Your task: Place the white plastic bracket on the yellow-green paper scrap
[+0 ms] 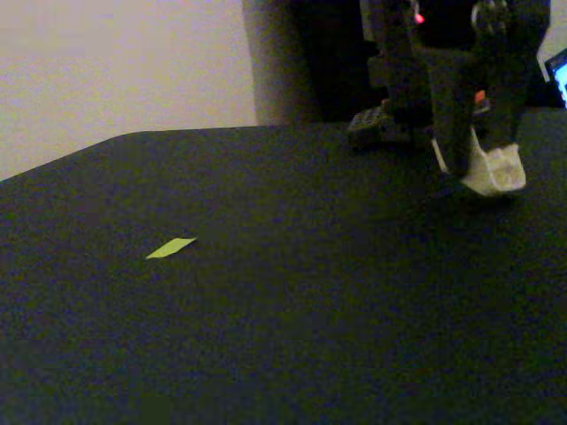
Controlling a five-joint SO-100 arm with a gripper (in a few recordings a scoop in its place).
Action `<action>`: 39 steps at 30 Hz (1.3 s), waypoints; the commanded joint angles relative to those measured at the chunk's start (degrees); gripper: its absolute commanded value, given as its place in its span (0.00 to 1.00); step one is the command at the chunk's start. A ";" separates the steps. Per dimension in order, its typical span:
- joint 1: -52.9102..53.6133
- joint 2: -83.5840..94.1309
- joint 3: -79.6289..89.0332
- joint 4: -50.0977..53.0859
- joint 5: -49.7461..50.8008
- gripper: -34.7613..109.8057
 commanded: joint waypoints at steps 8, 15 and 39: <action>4.39 2.55 -14.24 9.58 -5.01 0.24; 9.84 1.32 -23.73 15.91 -9.93 0.24; 36.83 -9.32 -46.93 26.98 -16.79 0.24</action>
